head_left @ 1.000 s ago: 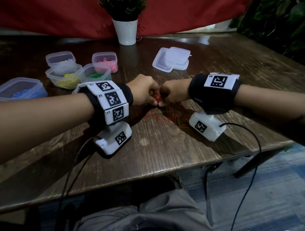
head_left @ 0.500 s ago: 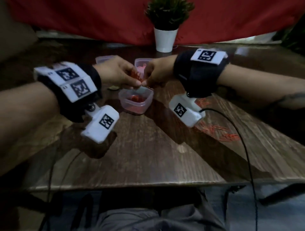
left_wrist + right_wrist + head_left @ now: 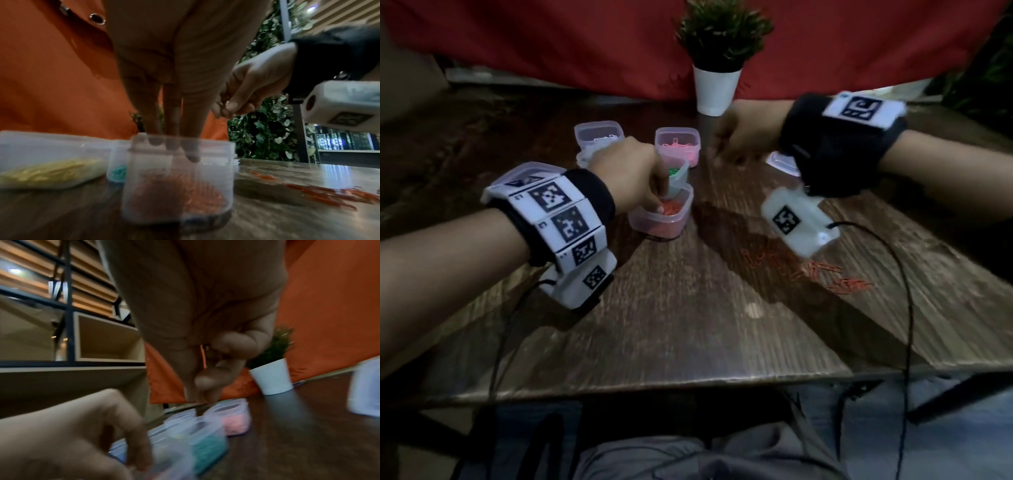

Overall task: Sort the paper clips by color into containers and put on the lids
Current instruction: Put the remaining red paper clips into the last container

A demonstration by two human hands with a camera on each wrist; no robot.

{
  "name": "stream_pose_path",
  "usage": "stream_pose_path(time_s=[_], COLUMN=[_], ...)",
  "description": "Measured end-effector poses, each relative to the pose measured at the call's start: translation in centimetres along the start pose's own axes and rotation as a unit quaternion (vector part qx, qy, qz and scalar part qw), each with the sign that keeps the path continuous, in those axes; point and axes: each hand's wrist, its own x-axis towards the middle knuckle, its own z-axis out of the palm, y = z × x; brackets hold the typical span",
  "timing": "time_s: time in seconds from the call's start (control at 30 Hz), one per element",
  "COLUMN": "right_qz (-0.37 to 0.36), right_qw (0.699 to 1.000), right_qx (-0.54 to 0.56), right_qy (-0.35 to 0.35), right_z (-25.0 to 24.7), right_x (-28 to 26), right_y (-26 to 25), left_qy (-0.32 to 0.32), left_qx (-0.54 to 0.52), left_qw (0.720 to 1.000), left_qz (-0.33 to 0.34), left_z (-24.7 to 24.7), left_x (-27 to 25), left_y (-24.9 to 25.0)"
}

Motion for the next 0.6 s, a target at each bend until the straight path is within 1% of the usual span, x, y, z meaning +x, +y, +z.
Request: stream_pose_path(time_s=[0.03,0.07,0.13,0.17,0.2,0.23,0.27,0.33,0.37,0.4,0.43,0.47,0.57,0.6], right_qz=[0.019,0.044,0.110,0.143,0.174,0.193,0.199,0.178,0.160,0.144,0.138,0.136,0.118,0.108], right_qw=[1.000,0.998,0.987,0.980,0.975,0.971,0.971,0.977,0.980,0.983,0.986,0.986,0.978,0.977], right_qx=[-0.008,-0.010,0.010,0.005,-0.010,-0.025,-0.037,-0.062,-0.082,-0.087,-0.066,-0.028,0.043,0.056], right_qy=[-0.010,-0.038,-0.113,-0.135,-0.138,-0.136,-0.130,-0.103,-0.086,-0.071,-0.072,-0.088,-0.164,-0.173], right_z=[-0.4,-0.4,0.4,1.2,1.9,2.4,2.9,3.4,3.6,3.9,4.2,4.6,5.1,5.0], right_x=[-0.7,-1.3,-2.4,-2.7,-2.9,-3.1,-3.1,-2.9,-2.8,-2.6,-2.5,-2.4,-3.0,-3.3], right_y=[1.6,3.4,6.6,7.8,8.7,9.3,9.5,9.4,9.3,9.1,9.0,8.9,9.2,9.6], left_qy=[0.013,0.026,0.035,0.020,-0.013,-0.061,-0.123,-0.250,-0.295,-0.316,-0.314,-0.301,-0.277,-0.278], left_qx=[0.010,0.014,0.004,-0.009,-0.026,-0.049,-0.077,-0.123,-0.139,-0.150,-0.157,-0.159,-0.151,-0.153], left_qw=[1.000,1.000,0.999,0.999,0.999,0.996,0.989,0.960,0.945,0.937,0.936,0.940,0.949,0.948], left_qz=[-0.002,0.001,0.017,0.026,0.034,0.038,0.036,0.018,0.004,-0.007,-0.012,-0.011,0.012,0.015], left_z=[-0.4,-0.9,-1.6,-1.8,-1.7,-1.3,-0.5,1.2,2.0,2.7,3.1,3.4,3.9,4.0], left_x=[-0.1,-0.1,-0.4,-0.6,-0.9,-1.2,-1.4,-1.7,-1.5,-1.1,-0.7,-0.2,0.8,1.0], left_y=[0.5,1.1,2.5,3.3,4.1,5.0,5.9,7.6,8.3,8.9,9.4,9.9,10.8,10.8])
